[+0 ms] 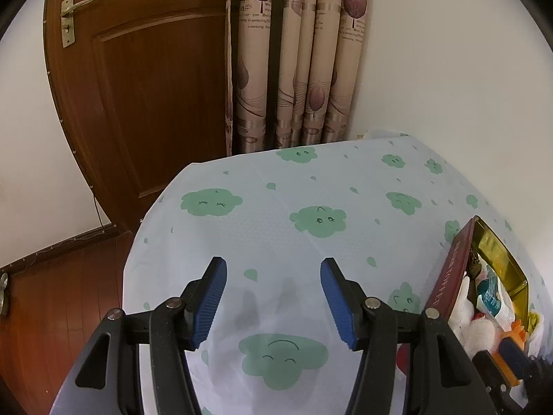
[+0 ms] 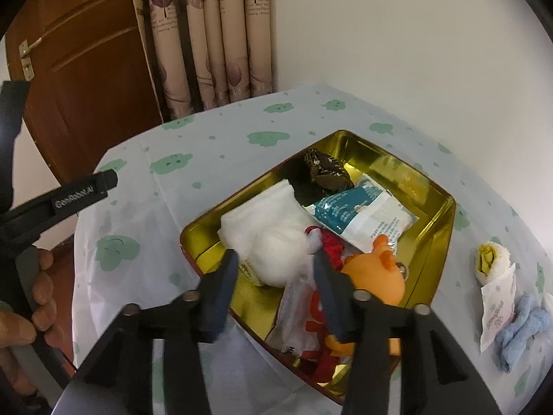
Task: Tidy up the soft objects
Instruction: 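Carry the white cotton ball into the tin with the right tool and release, then move the right tool to the white knit sock and grasp it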
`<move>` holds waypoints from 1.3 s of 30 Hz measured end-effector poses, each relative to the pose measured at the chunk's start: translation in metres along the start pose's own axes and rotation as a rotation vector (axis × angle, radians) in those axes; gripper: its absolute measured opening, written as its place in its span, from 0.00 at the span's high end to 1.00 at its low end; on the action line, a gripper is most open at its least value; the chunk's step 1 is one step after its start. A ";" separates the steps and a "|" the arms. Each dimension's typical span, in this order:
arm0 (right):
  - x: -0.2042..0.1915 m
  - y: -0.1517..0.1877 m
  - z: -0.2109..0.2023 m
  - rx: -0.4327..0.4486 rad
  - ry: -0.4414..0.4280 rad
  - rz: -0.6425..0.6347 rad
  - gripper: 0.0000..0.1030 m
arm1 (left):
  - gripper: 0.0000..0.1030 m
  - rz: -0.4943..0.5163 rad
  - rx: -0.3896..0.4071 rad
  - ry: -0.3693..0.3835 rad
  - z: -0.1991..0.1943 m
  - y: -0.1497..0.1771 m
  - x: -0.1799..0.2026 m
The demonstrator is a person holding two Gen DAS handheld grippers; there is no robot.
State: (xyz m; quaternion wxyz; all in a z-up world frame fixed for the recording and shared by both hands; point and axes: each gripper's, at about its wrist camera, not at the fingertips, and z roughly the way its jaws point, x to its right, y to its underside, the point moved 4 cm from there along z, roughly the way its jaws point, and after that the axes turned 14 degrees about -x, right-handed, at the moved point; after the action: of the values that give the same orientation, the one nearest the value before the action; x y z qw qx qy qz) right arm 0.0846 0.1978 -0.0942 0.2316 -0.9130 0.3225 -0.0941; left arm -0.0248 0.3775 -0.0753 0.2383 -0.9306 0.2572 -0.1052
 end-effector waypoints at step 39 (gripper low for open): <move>0.316 0.164 -0.091 -0.041 0.446 0.338 0.41 | 0.44 0.199 0.094 -0.015 -0.014 0.010 0.037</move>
State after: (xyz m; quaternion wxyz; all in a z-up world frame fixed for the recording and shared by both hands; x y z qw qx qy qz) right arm 0.2108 -0.1476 -0.0865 0.1490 -0.8074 0.5151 -0.2461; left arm -0.0016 0.3450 -0.0657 0.2928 -0.8890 0.3413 -0.0858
